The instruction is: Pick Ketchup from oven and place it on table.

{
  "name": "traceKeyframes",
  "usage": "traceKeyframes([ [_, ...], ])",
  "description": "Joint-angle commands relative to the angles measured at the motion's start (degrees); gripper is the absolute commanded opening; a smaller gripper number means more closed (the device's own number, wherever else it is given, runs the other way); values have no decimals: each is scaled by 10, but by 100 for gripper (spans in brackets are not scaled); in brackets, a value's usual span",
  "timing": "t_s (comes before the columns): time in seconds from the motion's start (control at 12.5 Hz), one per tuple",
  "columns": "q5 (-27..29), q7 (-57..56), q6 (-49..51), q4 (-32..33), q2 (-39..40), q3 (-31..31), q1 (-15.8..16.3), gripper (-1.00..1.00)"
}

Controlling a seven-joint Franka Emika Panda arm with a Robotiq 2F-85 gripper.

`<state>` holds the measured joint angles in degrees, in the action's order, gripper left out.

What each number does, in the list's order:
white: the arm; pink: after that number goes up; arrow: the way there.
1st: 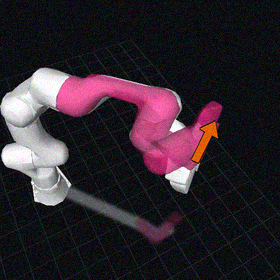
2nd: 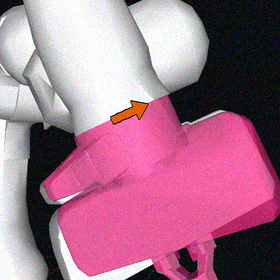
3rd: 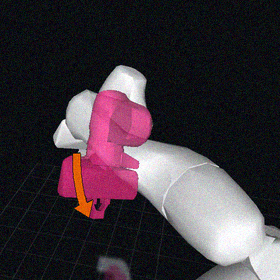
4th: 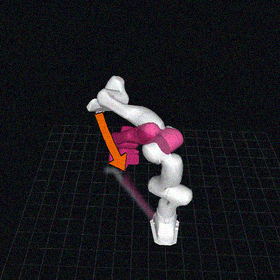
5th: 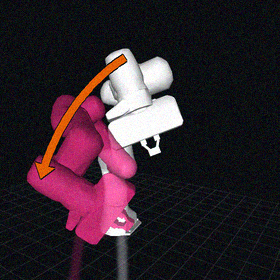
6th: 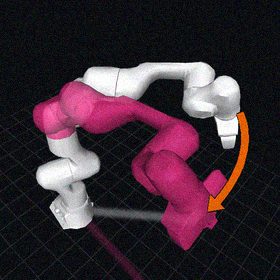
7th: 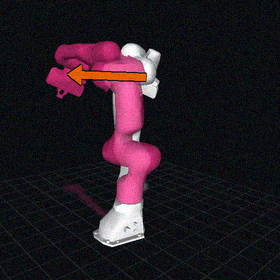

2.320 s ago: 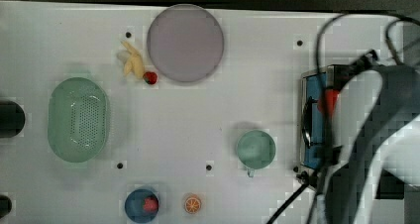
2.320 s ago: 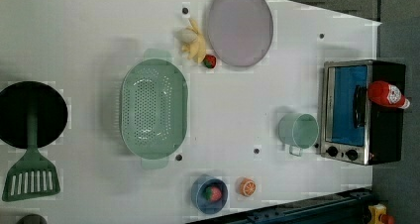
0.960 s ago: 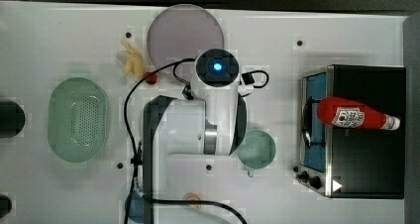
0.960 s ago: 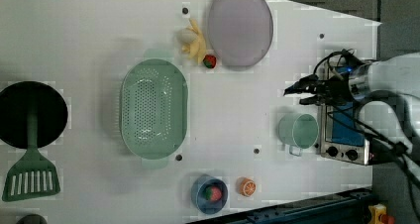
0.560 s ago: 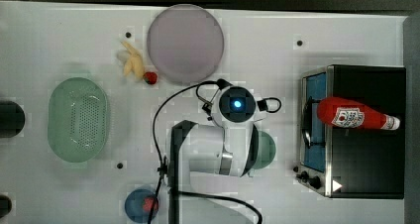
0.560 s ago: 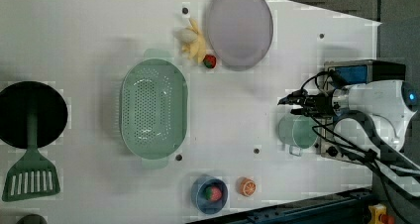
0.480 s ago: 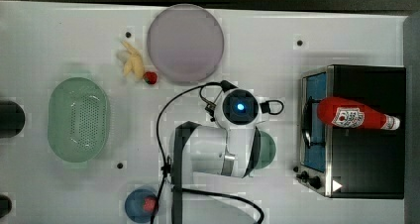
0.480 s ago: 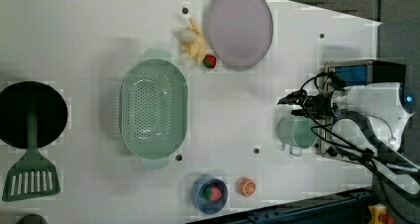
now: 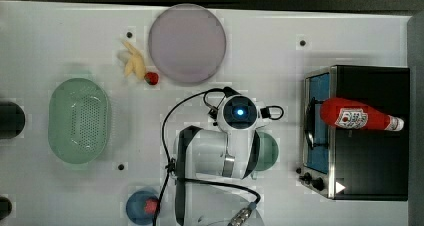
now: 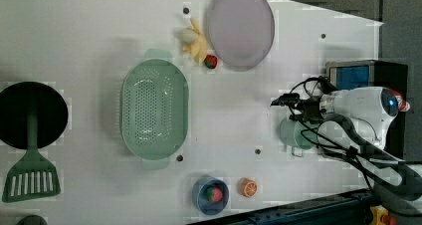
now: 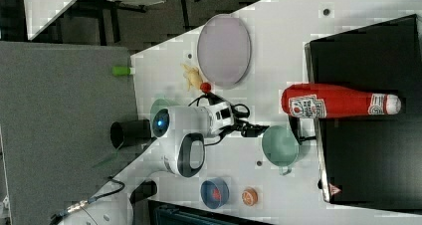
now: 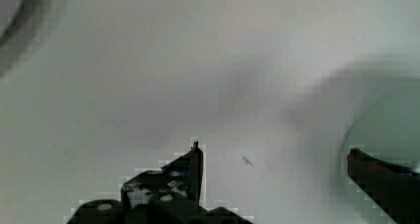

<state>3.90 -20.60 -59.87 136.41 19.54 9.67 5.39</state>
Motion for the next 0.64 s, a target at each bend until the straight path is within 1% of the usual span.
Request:
traceKeyframes([
  [0.08, -8, 96, 41, -40, -100, 6, 6, 100],
  [0.24, -9, 138, 139, -90, -158, 7, 6, 100],
  [0.4, -9, 157, 259, -161, -199, 9, 5, 100],
  [0.56, -13, 185, 355, -248, -220, 13, 5, 100],
  [0.64, -25, 191, 423, -290, -222, 15, 5, 100],
])
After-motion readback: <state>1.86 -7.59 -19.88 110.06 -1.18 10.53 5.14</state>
